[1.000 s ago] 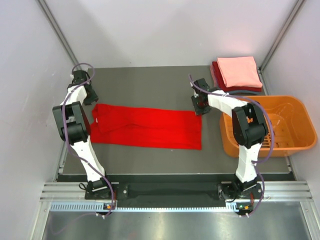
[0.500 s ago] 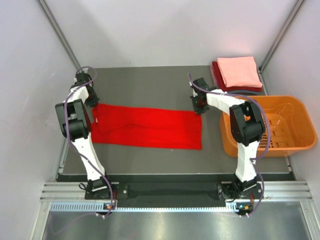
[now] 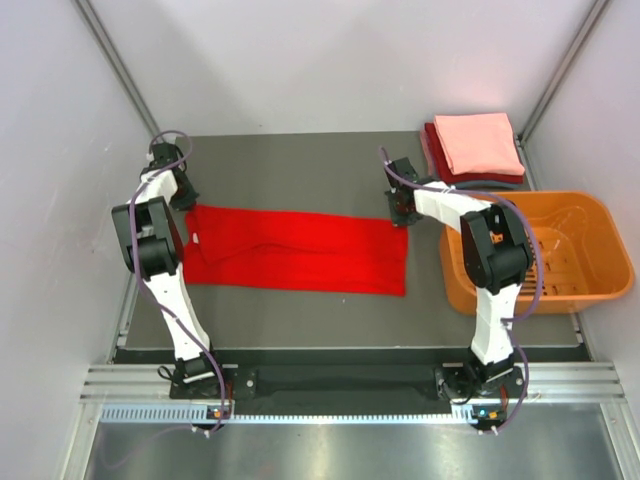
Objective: Fold and stack the t-shirts
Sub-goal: Fold the tshirt
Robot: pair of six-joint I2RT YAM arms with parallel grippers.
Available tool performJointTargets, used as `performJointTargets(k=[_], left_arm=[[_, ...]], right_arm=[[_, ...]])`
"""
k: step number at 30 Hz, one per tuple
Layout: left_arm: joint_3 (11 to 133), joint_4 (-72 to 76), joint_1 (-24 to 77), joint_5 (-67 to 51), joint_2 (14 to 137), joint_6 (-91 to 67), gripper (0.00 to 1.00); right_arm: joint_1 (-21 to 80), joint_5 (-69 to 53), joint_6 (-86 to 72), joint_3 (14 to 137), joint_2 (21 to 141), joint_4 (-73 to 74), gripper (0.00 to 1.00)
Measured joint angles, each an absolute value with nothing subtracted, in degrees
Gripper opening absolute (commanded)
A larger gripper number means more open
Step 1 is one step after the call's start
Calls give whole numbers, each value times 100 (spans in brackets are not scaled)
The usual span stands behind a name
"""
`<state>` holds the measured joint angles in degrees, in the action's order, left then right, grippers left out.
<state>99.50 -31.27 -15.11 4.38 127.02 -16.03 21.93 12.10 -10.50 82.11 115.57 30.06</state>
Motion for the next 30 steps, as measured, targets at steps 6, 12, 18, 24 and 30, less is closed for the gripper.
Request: performJointTargets(k=[6,12,18,24,30], left_arm=[[9996,-2989,-1511,388,12755,-1817,0],[10036,-2443,-1511,-69,12884,-2165,0],[10383,-1855,-1457,-467,13253,-2714,0],[11360,-1046,-1328,-974,14132,-3638,0],[13200,-329,-1044,-1192,15522,-4530,0]], right_arm=[[2193,1387,-1232,8141,11535,2917,0],[2163,1374,-1343,8130,11524,2897,12],[2043,1487,-1389,8130,11454,2958,31],[1855,1658,-1400,8145,11072,3009,32],[1828,1651,-1328,8254,10908,2987,32]])
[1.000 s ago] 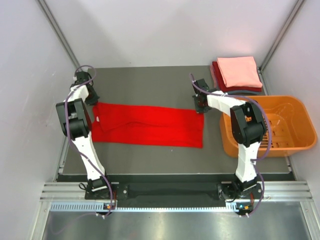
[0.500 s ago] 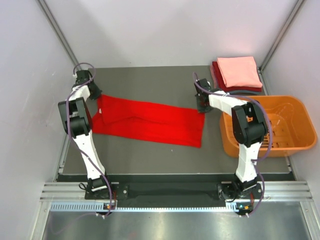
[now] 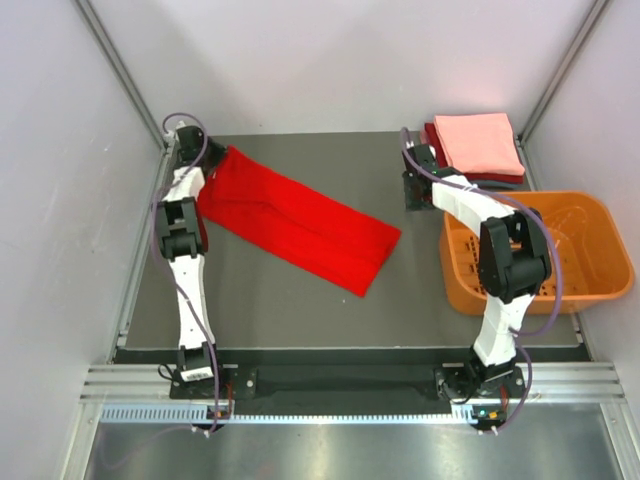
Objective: Fold and stack the t-shirts
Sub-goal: Fold the tshirt
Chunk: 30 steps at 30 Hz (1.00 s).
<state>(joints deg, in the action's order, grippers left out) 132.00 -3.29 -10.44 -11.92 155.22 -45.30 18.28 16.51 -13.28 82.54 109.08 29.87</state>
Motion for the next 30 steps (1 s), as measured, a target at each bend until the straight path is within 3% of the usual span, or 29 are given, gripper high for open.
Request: performJointTargets(k=[5,12,17,24,30], left_arm=[[13384,56,-823,-1461,15738,-4810,20],[11775,47,-954,-1549,14516,-4268,41],[11671,-735,-1269,-1347,13793,-3533,43],[11389,-2141,-1474,-283,12752,-2714,42],[9413,-2425,-1420,-456,11574,-2648,42]], right_arm=[[1872,1531,-1098,8261,10873,3087,34],[2853,1437,-349,7791,10151,2961,40],[4357,1278,-21,7234,9747,2602,41],[5448,1387,178,6748,9795,2602,37],[5763,1507,126,6416,9861,2604,37]])
